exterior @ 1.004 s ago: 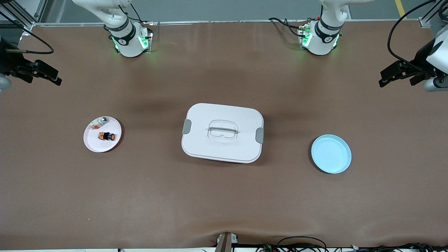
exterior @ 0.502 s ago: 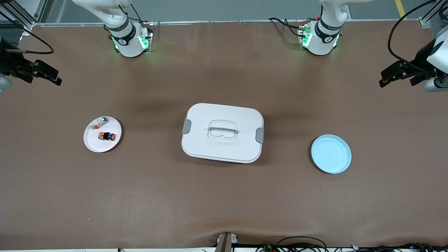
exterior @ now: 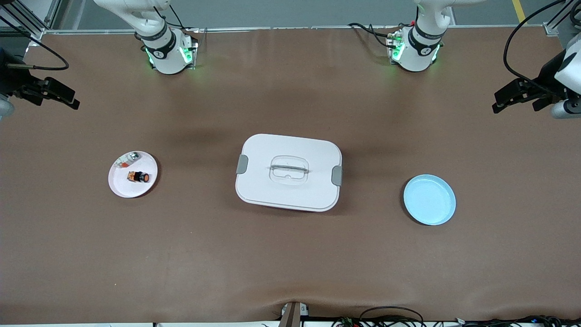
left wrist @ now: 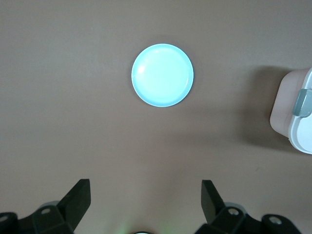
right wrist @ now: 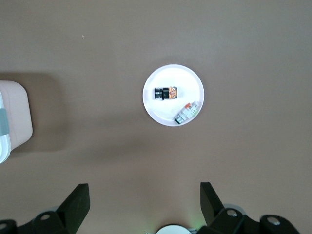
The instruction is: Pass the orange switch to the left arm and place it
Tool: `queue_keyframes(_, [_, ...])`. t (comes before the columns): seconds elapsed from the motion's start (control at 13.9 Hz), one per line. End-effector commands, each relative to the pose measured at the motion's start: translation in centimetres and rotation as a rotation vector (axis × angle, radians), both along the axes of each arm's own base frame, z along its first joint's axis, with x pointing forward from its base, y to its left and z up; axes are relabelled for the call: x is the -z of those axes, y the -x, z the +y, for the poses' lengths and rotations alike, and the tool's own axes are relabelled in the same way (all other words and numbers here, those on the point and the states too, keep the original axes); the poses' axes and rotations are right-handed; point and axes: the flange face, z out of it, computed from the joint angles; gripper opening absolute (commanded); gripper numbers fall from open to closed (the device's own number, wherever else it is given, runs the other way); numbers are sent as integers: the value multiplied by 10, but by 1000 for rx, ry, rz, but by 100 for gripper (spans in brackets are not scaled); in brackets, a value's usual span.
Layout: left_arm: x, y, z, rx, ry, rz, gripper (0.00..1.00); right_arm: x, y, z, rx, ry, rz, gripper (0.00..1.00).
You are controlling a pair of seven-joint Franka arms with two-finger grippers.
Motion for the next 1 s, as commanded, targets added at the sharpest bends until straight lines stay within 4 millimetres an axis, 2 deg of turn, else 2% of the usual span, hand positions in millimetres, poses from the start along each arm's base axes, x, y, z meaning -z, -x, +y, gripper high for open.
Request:
queue_keyframes(0.0, [-5, -3, 3, 22, -19, 4, 100, 16, -6, -2, 45, 8, 37, 100])
queue_keyframes(0.36, [-5, -3, 4, 22, -17, 4, 100, 26, -14, -3, 38, 3, 59, 100])
queue_keyframes(0.5, [-5, -3, 4, 22, -16, 4, 100, 35, -20, 0, 30, 3, 75, 100])
queue_keyframes(0.65, [-5, -3, 4, 22, -16, 4, 100, 55, -30, 1, 31, 3, 118, 100])
queue_keyframes(0.93, [-5, -3, 4, 22, -16, 4, 100, 54, -33, -3, 34, 2, 120, 100])
